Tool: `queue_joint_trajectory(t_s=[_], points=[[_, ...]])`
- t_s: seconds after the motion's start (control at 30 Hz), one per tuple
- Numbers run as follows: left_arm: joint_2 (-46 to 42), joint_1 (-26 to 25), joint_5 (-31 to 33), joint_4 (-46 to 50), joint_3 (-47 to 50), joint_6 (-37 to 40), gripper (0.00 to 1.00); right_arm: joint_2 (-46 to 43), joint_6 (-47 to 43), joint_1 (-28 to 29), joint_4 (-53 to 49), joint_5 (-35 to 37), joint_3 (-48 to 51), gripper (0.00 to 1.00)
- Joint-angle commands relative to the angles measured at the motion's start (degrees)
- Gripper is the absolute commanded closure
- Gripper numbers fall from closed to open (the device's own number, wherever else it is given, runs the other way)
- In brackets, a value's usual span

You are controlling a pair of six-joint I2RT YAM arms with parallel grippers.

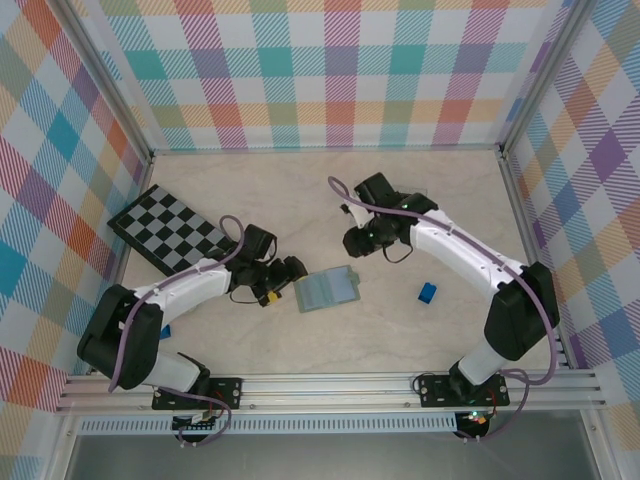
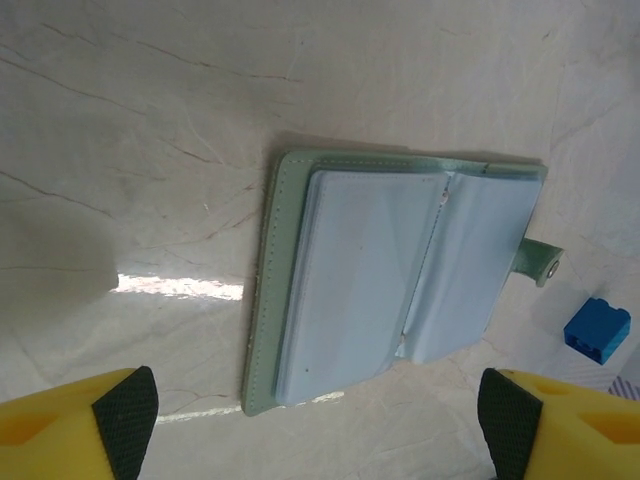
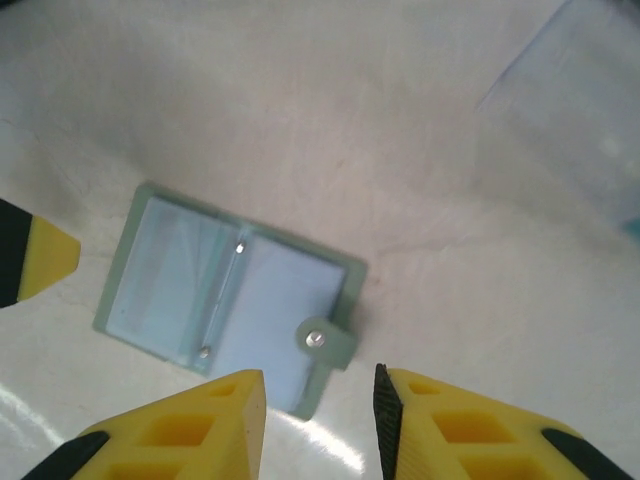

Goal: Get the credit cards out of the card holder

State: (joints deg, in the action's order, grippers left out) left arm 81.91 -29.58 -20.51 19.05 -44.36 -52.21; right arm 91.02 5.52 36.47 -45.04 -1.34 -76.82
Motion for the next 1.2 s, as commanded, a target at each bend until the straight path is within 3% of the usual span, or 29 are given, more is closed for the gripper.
queue_joint_trajectory(t_s=[0.0,0.33,0.53,1.17], points=[[1.1,-1.0,-2.3,-5.1,0.4,-2.1,0.19,0.8,13.9,0.5,2.3,-4.1,2.7,0.65],[6.3,-2.5,-0.9,-3.6,-3.8,-2.2,0.4,6.8,20.9,1.0,11.7,-12.7,10.1,0.64],[8.7,-3.1,-1.2,-3.6,-5.0,-1.9,0.51,9.3,22.2,1.0,12.9,-13.3,11.6,0.65],[12.0,-3.3,-1.8,-3.6,-5.6,-1.5,0.49,14.3,21.8,1.0,12.9,-15.7,12.0,0.66]])
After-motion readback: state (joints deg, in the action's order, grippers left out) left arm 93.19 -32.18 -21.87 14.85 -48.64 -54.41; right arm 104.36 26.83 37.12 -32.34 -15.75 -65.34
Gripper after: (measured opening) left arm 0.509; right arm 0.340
